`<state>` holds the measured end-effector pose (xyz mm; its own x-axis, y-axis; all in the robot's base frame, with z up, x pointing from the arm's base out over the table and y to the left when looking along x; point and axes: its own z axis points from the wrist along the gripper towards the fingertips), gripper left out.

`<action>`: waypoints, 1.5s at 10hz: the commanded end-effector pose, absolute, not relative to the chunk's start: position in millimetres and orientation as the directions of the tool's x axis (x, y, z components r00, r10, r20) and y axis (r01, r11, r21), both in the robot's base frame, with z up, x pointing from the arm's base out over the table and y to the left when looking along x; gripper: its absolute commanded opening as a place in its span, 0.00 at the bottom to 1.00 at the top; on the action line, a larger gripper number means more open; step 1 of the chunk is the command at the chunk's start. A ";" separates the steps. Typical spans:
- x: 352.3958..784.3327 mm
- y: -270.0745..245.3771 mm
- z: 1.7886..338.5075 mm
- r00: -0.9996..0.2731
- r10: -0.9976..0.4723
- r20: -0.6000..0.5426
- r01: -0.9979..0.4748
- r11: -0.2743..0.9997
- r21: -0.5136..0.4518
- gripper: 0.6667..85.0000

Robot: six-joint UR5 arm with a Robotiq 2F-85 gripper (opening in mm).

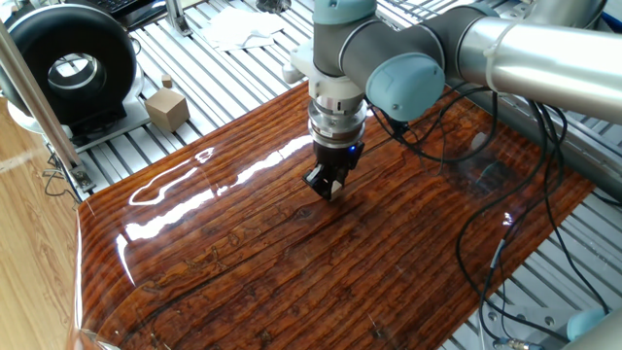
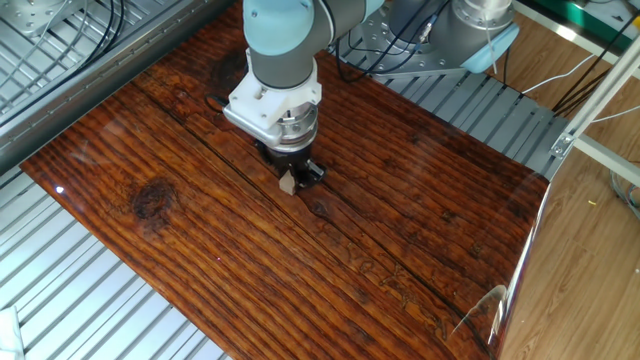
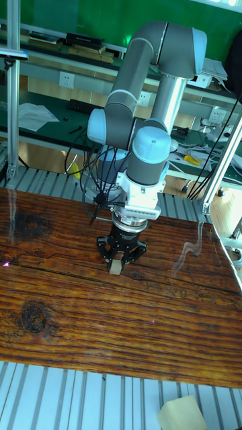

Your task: Hold a small block with the gripper and sweep it from left to right on the table

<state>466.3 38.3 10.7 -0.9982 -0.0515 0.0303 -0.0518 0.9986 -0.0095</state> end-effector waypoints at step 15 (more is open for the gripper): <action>468.9 44.9 7.3 -0.999 -0.025 0.023 -0.025 1.000 0.011 0.00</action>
